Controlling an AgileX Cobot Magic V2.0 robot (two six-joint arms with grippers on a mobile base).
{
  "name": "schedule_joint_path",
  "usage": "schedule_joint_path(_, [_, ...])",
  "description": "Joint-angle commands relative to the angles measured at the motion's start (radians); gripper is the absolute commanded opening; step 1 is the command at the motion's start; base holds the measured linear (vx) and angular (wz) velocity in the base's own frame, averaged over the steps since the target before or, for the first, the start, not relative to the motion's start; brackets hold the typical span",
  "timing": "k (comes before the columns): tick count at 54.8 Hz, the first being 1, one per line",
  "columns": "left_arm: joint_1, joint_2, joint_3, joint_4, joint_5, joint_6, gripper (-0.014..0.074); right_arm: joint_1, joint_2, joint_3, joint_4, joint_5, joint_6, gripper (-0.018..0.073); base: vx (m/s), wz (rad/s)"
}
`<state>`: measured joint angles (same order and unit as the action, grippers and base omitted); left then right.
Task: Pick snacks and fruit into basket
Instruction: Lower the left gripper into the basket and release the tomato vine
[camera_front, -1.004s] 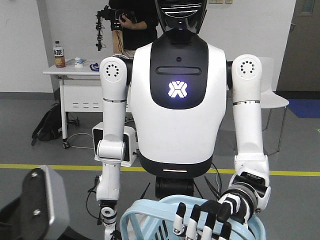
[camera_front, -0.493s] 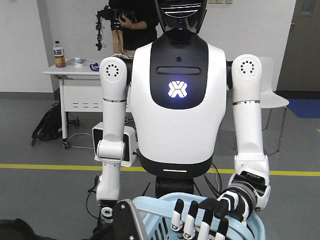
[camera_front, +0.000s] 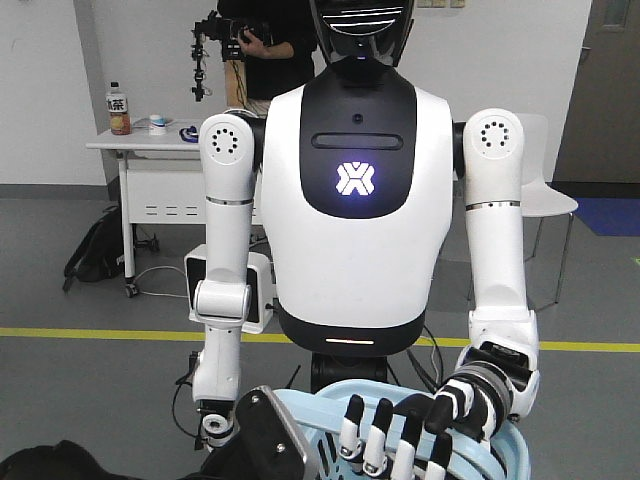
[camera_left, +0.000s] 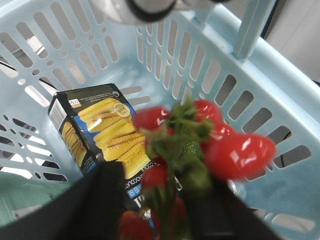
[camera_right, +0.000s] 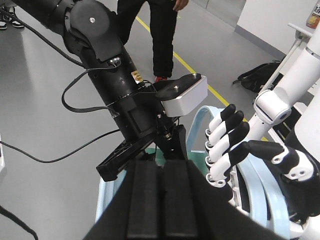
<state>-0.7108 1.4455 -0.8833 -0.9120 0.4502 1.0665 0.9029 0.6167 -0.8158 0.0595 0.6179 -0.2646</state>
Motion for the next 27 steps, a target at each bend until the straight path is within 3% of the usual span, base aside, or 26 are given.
schedule_joint_path(1, [-0.008,-0.032,-0.027,-0.039,-0.018,-0.010,0.0608,-0.007,0.000,-0.031,-0.002,-0.082,-0.001,-0.0008,0.00,0.00])
schedule_joint_path(5, [-0.008,-0.034,-0.027,-0.039,-0.018,-0.010,0.0720,-0.007,0.000,-0.031,-0.002,-0.081,-0.001,-0.0008,0.00,0.00])
schedule_joint_path(9, [-0.008,-0.038,-0.027,-0.040,-0.016,-0.010,0.0729,-0.007,0.000,-0.031,-0.002,-0.078,-0.001,-0.0008,0.00,0.00])
schedule_joint_path(18, [-0.008,-0.075,-0.027,-0.038,0.019,-0.010,0.0694,-0.007,0.000,-0.031,-0.002,-0.062,-0.001,-0.0008,0.00,0.00])
schedule_joint_path(27, [-0.008,-0.154,-0.027,-0.036,0.054,-0.010,0.0582,-0.007,0.000,-0.031,-0.008,-0.054,0.019,-0.0008,0.00,0.00])
